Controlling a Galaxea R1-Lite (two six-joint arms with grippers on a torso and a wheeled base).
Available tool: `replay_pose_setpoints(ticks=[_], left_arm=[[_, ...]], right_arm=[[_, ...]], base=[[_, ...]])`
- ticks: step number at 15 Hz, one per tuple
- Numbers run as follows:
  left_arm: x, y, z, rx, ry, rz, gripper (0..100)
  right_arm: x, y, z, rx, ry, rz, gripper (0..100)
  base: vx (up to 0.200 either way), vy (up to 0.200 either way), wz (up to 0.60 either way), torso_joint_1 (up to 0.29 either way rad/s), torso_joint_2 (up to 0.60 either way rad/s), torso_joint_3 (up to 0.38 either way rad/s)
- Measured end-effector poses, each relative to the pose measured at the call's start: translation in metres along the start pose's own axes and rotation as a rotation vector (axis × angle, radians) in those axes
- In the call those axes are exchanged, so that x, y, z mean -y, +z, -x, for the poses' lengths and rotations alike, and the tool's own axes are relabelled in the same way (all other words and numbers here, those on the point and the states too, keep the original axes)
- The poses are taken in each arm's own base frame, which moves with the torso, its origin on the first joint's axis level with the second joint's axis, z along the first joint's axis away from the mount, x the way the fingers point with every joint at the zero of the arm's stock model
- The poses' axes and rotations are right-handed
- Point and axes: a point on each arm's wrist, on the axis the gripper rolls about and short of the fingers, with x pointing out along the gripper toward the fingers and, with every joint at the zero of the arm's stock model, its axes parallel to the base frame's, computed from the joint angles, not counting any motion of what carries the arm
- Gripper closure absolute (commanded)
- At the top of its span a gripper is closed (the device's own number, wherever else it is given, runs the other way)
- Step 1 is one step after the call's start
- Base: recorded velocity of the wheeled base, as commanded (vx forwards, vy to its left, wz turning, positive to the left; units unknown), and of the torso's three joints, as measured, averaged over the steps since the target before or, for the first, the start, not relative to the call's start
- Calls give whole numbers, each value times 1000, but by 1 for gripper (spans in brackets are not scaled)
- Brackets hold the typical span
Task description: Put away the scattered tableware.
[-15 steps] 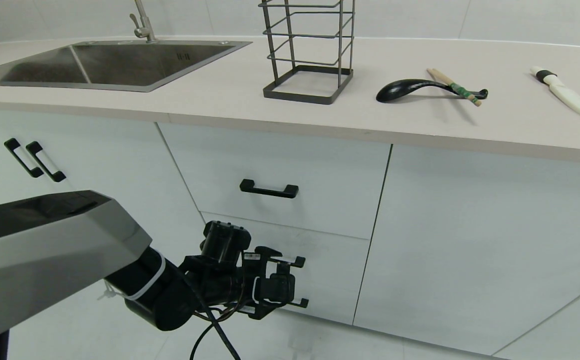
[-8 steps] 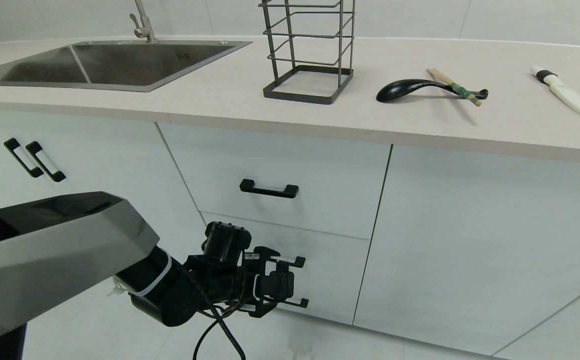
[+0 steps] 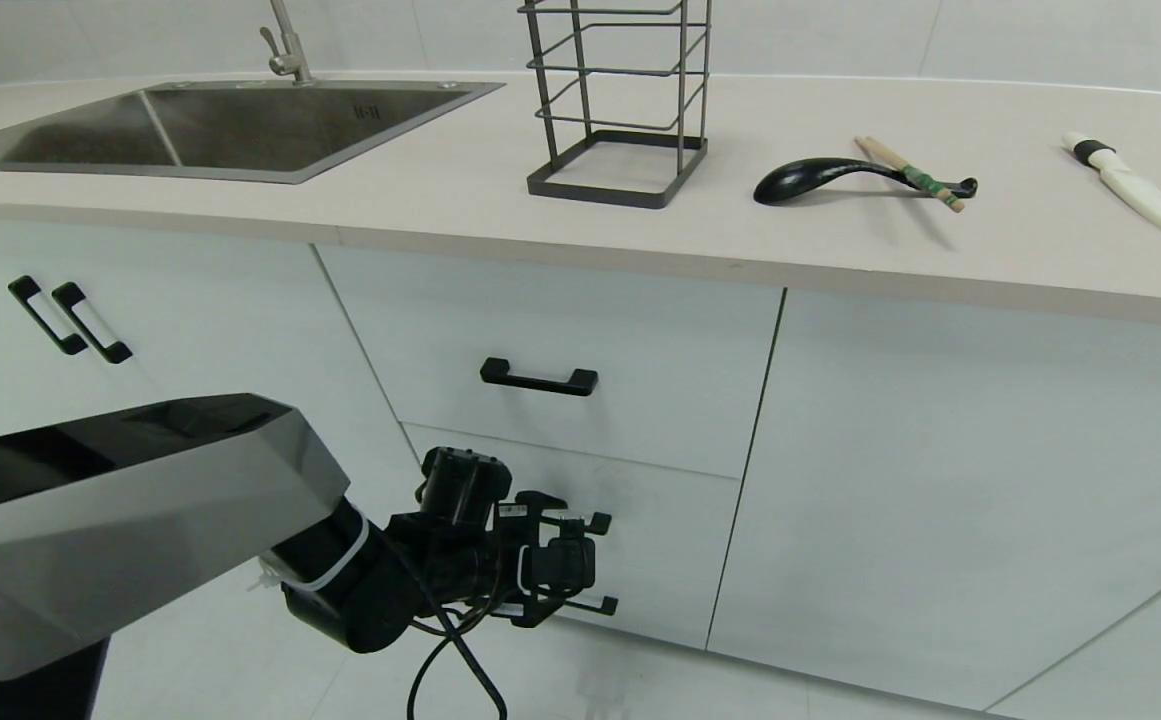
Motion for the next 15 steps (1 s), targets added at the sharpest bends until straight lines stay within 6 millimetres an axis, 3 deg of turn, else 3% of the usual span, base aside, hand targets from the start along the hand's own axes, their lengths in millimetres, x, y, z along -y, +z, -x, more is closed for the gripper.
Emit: replay_pose_setpoints(ticks=[9, 15], left_arm=[[11, -2, -17, -5, -34, -3, 0], [34, -7, -5, -32, -121, 9, 0]], right_arm=[[0, 0, 0, 0, 0, 0, 100], [0, 0, 0, 0, 0, 0, 100]], base=[[0, 0, 0, 0, 0, 0], [0, 0, 0, 0, 0, 0]])
